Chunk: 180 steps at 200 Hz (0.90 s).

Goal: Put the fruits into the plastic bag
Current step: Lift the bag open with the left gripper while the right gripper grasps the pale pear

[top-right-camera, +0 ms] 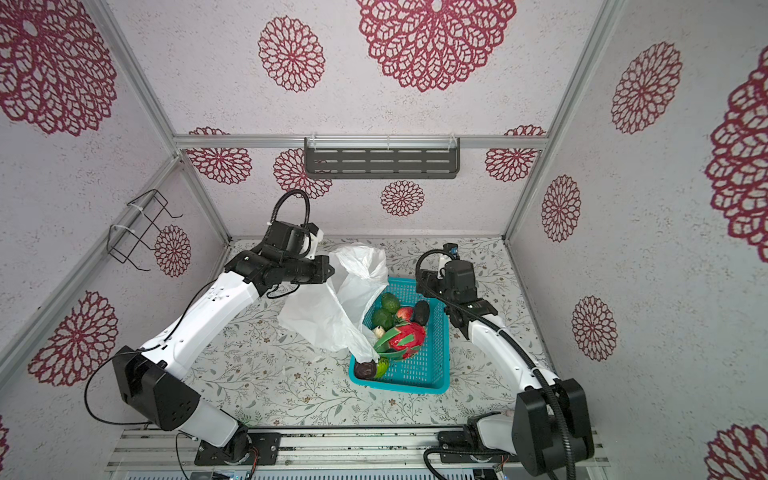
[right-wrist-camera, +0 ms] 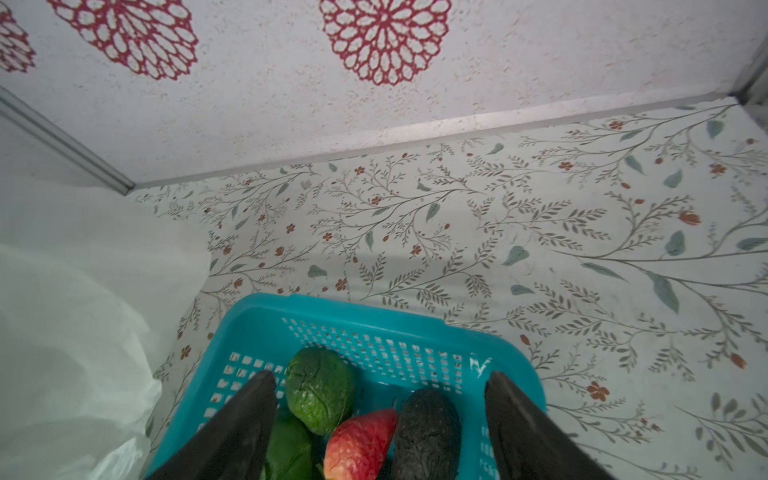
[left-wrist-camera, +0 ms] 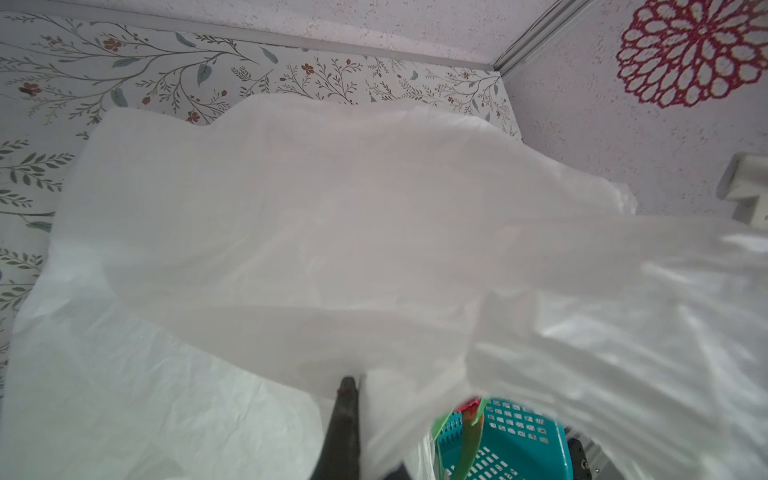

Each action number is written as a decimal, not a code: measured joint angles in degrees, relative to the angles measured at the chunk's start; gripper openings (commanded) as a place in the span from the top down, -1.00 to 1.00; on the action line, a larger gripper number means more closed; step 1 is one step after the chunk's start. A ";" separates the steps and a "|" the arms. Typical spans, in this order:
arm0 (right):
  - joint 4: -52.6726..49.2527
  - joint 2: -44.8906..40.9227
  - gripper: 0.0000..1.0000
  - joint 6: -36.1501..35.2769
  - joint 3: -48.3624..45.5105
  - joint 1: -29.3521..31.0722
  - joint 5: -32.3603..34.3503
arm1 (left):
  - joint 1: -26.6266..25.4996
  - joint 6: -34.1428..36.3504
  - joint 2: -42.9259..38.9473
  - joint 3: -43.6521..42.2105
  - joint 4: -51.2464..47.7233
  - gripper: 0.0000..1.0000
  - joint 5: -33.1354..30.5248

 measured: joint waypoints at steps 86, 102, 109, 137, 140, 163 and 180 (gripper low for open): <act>-5.68 -4.57 -0.63 1.20 -8.61 9.42 -6.16 | 2.47 -4.28 -3.91 6.10 -1.18 1.00 1.16; -6.82 -4.48 -0.63 1.14 -8.94 10.62 -6.05 | 3.34 -4.76 -3.91 9.46 -3.34 1.00 0.76; -6.88 -4.35 -0.63 1.07 -8.83 11.17 -5.95 | 3.80 -4.98 -3.91 10.56 -4.20 1.00 0.72; -7.74 -2.36 -0.62 0.28 -6.80 13.55 -5.53 | 6.23 -6.64 -3.91 12.46 -7.04 1.00 0.57; -7.74 -2.14 -0.62 0.15 -6.54 13.73 -5.51 | 6.38 -6.84 -3.91 12.41 -7.39 1.00 0.57; -8.02 0.87 -0.57 -0.87 -3.80 15.52 -5.73 | 7.15 -8.92 -3.63 11.78 -9.79 1.00 0.57; -8.41 3.41 -0.55 -1.55 -1.99 17.03 -6.27 | 7.45 -10.82 -2.89 11.78 -11.43 1.00 0.94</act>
